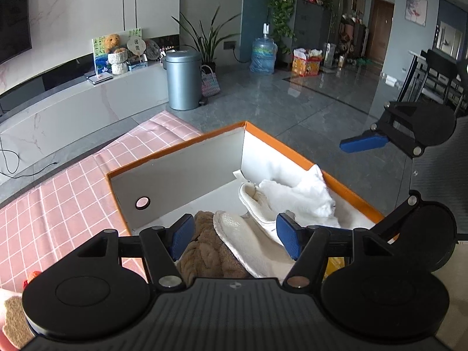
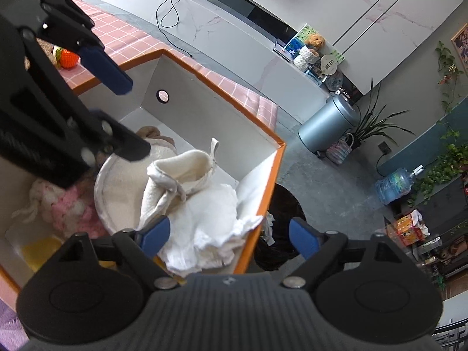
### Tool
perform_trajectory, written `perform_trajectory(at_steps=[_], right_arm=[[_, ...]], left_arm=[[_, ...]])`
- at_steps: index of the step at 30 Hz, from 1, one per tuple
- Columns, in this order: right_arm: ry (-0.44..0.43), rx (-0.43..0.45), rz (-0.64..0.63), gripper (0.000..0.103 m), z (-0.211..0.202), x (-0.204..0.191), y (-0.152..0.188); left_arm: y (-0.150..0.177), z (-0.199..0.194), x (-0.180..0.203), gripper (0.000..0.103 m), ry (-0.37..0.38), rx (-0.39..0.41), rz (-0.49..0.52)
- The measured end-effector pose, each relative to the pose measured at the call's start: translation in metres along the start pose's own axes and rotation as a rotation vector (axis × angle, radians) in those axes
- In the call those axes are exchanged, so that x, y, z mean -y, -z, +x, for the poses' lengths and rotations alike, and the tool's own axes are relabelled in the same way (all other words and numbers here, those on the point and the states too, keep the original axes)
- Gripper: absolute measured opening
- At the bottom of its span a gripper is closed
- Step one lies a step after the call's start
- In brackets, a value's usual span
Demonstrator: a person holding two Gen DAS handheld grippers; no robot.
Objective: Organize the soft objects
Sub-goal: 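Lower the bag and cloth into the box and open both grippers, then move both grippers out of the box back over the remaining items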
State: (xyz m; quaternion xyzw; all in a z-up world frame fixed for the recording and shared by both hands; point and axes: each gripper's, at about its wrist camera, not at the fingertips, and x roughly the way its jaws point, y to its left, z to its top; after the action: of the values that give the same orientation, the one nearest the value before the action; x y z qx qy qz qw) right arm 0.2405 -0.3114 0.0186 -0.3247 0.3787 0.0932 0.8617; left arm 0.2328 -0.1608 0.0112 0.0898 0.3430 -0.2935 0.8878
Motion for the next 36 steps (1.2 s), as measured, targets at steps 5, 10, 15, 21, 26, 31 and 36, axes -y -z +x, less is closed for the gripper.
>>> perform_trajectory(at_steps=[5,10,15,21,26,31,36], right_arm=[[0.022,-0.003,-0.018,0.087,-0.015,-0.002,0.002],[0.048,0.018,-0.001,0.089,-0.036,-0.001,0.007],[0.056,0.053,0.028,0.093,-0.057,-0.005,0.010],[0.050,0.098,0.113,0.094,-0.078,-0.012,0.011],[0.049,0.154,0.241,0.095,-0.092,-0.020,0.009],[0.026,0.244,0.396,0.095,-0.103,-0.035,0.006],[-0.024,0.340,0.501,0.094,-0.110,-0.062,-0.006]], left_arm=[[0.002,-0.018,0.004,0.077,-0.009,0.025,-0.004],[0.005,-0.040,0.012,0.077,-0.015,0.061,0.003],[0.011,-0.060,0.013,0.077,-0.027,0.098,-0.016],[0.024,-0.082,0.013,0.077,-0.058,0.129,-0.036],[0.036,-0.101,0.007,0.077,-0.085,0.168,-0.080],[0.055,-0.119,-0.006,0.077,-0.120,0.211,-0.142],[0.074,-0.137,-0.027,0.077,-0.157,0.251,-0.230]])
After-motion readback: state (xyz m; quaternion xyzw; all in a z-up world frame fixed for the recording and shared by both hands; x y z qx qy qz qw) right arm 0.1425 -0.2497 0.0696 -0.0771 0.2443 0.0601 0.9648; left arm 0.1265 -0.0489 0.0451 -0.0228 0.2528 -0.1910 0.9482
